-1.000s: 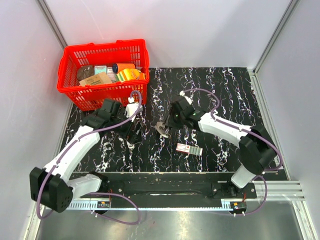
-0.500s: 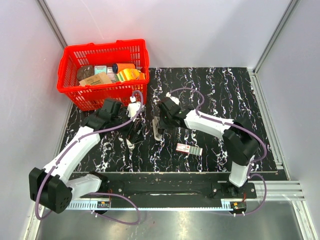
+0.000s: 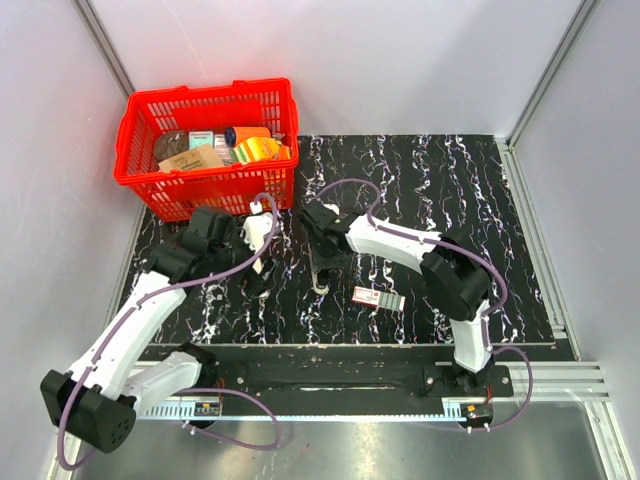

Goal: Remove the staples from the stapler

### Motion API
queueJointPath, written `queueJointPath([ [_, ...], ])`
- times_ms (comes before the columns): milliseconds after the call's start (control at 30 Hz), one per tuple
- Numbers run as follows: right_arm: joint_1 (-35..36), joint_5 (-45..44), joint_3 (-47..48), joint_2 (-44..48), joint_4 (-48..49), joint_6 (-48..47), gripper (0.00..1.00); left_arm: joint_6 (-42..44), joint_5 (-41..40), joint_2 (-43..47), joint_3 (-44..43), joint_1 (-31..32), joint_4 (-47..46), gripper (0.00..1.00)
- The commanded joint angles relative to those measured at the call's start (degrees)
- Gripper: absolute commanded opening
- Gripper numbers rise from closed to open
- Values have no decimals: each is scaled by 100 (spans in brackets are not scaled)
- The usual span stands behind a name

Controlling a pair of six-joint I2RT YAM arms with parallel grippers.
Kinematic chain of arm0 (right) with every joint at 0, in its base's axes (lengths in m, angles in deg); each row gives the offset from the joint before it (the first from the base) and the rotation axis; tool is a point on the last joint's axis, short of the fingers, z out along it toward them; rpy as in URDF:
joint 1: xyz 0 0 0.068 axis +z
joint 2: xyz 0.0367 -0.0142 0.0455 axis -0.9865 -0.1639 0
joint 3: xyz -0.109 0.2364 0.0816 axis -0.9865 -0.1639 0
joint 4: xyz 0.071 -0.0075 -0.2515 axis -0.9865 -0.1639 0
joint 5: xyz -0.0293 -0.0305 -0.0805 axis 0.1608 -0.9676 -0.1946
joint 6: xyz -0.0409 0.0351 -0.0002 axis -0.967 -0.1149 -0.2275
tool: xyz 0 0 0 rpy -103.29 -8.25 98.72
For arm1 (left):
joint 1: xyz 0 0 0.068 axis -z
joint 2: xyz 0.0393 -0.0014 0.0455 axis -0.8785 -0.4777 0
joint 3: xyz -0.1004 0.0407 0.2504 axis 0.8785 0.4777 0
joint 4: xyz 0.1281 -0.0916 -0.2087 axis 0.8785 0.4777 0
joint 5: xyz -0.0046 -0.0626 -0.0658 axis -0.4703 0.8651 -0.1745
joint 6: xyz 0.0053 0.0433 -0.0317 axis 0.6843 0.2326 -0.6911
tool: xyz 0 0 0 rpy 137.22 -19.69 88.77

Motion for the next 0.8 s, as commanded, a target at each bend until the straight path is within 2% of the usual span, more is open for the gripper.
queueJointPath([
  [0, 100, -105, 354, -131, -593, -221, 29, 164, -233, 278, 43, 11, -11, 99],
  [100, 117, -123, 512, -254, -821, -247, 38, 182, -286, 357, 43, 11, 7, 99],
  [333, 223, -158, 793, -421, -1102, -300, 48, 165, -207, 481, 95, 11, -28, 99],
  [533, 311, -175, 1039, -571, -1234, -300, 50, 199, -180, 524, 113, 11, 7, 99],
  [600, 328, -201, 1083, -615, -1252, -282, 47, 235, -198, 568, 113, 11, 24, 99],
  [767, 346, -289, 1224, -676, -1366, -291, 29, 252, -242, 621, 122, 11, 33, 99],
])
